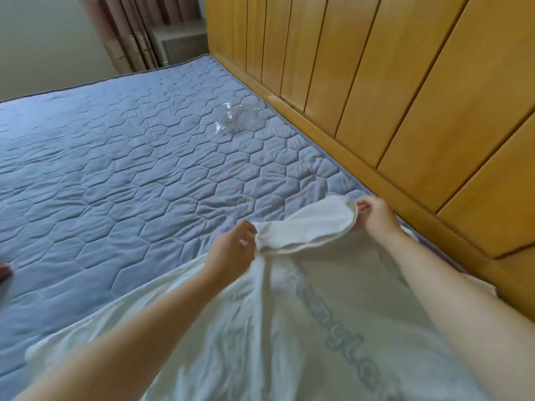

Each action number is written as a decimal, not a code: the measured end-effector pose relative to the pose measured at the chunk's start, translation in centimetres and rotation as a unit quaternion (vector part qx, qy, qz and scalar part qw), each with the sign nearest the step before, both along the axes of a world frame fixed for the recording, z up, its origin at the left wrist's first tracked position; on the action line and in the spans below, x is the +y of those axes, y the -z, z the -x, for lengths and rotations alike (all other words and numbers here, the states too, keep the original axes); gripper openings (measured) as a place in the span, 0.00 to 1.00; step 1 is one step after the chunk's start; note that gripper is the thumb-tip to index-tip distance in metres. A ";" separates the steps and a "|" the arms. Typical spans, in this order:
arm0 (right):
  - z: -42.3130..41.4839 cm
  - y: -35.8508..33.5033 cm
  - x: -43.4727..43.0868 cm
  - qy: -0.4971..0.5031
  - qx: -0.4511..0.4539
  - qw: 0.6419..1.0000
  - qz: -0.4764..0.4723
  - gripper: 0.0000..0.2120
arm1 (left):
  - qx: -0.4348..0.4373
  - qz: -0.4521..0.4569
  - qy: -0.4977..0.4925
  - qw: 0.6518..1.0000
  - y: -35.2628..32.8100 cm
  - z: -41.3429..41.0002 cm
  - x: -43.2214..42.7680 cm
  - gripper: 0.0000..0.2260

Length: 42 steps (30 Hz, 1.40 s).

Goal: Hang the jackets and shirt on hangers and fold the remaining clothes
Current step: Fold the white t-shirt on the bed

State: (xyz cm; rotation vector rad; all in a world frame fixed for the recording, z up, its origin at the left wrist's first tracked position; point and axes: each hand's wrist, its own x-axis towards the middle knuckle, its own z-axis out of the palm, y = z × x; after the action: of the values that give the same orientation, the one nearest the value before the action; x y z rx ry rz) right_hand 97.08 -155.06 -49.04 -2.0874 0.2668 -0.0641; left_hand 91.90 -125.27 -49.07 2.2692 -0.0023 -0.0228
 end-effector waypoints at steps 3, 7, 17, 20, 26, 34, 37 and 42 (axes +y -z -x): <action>2.9 2.8 -0.5 0.111 0.152 0.978 -0.095 0.12 | 0.218 0.196 -0.107 0.950 2.1 2.0 -0.9 0.05; 3.8 2.6 1.7 0.153 0.188 0.964 -0.106 0.18 | 0.316 0.308 -0.201 0.874 2.3 2.5 -2.6 0.10; 4.6 0.3 0.6 0.095 0.219 0.960 0.150 0.09 | 0.405 0.231 -0.068 0.882 1.2 5.6 -1.4 0.10; 4.1 -0.3 0.7 0.084 0.110 0.963 0.233 0.12 | 0.148 0.001 -0.121 0.982 1.1 4.8 -1.1 0.09; 0.2 -0.1 0.7 0.060 0.087 0.954 0.281 0.17 | 0.017 -0.251 0.075 0.965 2.4 1.4 -4.6 0.26; -3.6 -0.4 -1.1 -0.106 0.210 0.944 0.233 0.19 | -0.068 -0.280 0.100 0.952 10.7 2.8 -3.8 0.33; -4.7 -1.6 -1.7 -0.057 0.018 0.902 0.427 0.10 | -0.116 -0.246 0.080 0.959 11.5 1.7 -3.9 0.33; -4.5 0.6 -0.2 -0.092 0.029 0.798 0.594 0.07 | -0.111 -0.217 0.092 0.965 12.0 1.6 -4.1 0.32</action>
State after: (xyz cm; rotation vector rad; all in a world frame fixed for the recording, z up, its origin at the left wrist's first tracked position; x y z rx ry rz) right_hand 101.55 -155.28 -49.61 -3.3760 0.0230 -0.0542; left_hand 90.31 -129.37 -61.12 2.6898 -0.3588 0.1474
